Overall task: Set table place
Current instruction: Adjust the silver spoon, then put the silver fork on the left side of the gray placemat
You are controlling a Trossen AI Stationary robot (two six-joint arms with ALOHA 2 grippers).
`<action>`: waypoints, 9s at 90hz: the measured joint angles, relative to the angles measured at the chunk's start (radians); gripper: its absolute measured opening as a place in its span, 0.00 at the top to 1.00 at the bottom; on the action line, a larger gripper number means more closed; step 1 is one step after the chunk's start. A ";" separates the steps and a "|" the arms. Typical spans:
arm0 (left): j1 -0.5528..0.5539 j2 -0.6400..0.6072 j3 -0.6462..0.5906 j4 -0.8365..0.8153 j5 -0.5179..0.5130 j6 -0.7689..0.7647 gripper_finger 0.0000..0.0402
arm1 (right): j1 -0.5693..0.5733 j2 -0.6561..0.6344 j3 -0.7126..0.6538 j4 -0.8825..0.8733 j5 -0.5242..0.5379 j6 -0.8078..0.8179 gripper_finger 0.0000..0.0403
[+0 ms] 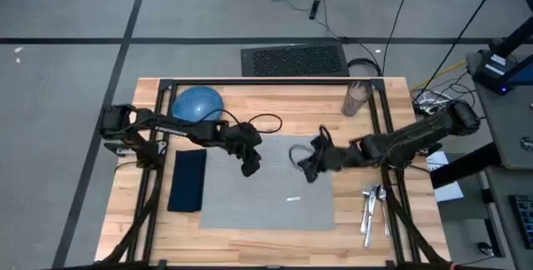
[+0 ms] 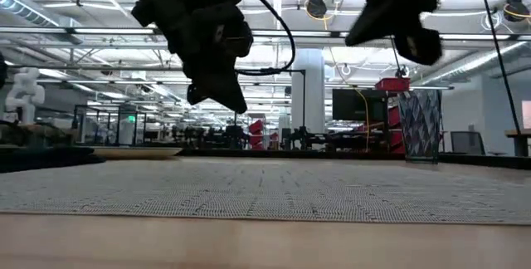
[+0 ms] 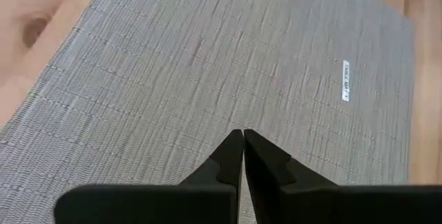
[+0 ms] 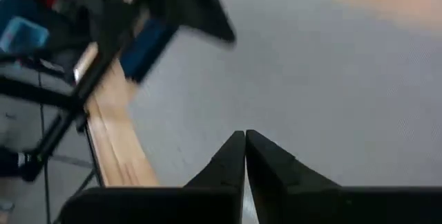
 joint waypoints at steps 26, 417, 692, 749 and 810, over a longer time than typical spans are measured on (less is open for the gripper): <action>0.031 0.000 0.000 0.003 -0.021 0.161 1.00 | -0.153 -0.052 0.108 -0.007 -0.005 -0.210 1.00; 0.134 0.000 -0.001 -0.029 -0.145 0.302 1.00 | 0.560 0.475 -0.036 -0.598 -0.825 1.190 1.00; 0.132 0.000 0.000 -0.029 -0.144 0.302 1.00 | 0.388 0.449 0.265 -0.833 -0.431 1.280 1.00; 0.010 -0.010 0.061 0.077 0.255 0.034 1.00 | 0.384 0.280 0.267 -0.911 -0.221 1.111 1.00; -0.225 -0.451 0.203 -0.517 -0.107 0.258 1.00 | 0.312 0.407 0.175 -0.707 -0.210 1.247 1.00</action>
